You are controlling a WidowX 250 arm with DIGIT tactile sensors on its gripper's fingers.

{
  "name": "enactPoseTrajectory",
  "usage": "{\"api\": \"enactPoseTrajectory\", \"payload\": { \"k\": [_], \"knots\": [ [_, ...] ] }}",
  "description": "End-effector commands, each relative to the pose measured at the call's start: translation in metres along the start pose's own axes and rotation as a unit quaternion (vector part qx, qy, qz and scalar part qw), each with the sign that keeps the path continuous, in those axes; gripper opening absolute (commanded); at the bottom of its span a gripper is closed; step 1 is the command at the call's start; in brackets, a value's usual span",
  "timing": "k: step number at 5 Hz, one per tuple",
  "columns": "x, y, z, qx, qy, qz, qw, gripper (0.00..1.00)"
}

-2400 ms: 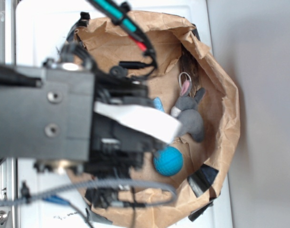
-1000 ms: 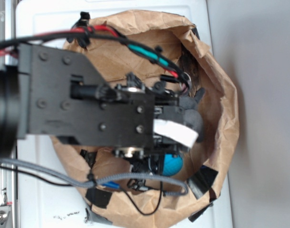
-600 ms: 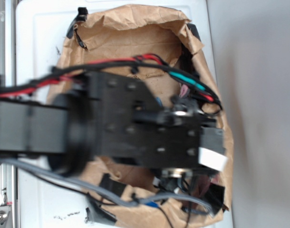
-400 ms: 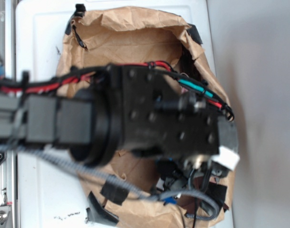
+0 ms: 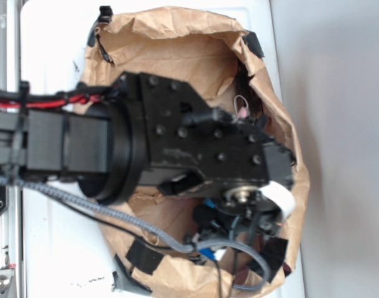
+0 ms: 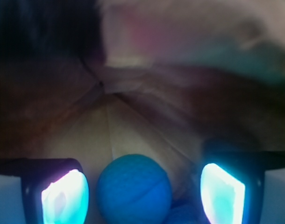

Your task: Grab the blue ball.

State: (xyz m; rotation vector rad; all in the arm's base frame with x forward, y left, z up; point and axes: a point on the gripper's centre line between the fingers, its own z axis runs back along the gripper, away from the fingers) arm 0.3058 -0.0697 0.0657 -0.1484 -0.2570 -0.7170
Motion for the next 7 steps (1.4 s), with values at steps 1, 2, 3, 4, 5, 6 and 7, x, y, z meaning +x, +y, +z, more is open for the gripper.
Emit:
{"api": "enactPoseTrajectory", "payload": {
  "k": [1,2,3,4,5,6,7],
  "knots": [
    [-0.010,-0.018,-0.023,0.040,0.022,-0.045,0.998,1.00],
    [-0.004,-0.012,-0.038,0.045,0.055,-0.026,0.997,0.00],
    [-0.001,-0.007,-0.028,0.034,0.040,-0.021,0.998,0.00],
    [0.003,-0.003,0.002,0.005,0.019,-0.005,1.000,0.00],
    [0.001,0.005,0.054,-0.030,-0.014,0.023,0.999,0.00],
    [-0.009,0.011,0.105,-0.042,-0.003,0.083,0.996,0.00],
    [-0.012,0.006,0.133,0.020,0.061,0.199,0.978,0.00]
  ]
}}
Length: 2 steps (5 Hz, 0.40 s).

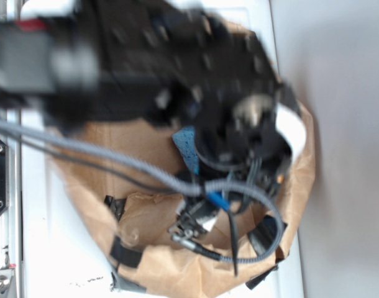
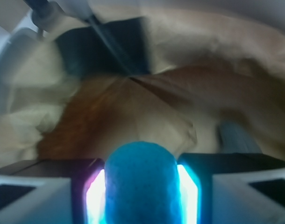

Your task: Grab the blue ball.

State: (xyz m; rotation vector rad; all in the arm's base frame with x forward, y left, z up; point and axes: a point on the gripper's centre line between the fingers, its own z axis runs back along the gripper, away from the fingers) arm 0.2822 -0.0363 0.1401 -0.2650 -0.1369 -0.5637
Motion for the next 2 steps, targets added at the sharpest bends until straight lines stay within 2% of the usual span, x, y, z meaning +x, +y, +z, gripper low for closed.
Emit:
{"api": "enactPoseTrajectory", "payload": {
  "k": [1,2],
  "knots": [
    [-0.005,-0.027,0.063,0.160,0.042,0.220,0.961,0.00],
    [-0.009,-0.038,0.060,0.215,0.038,0.261,0.940,0.00]
  ]
}}
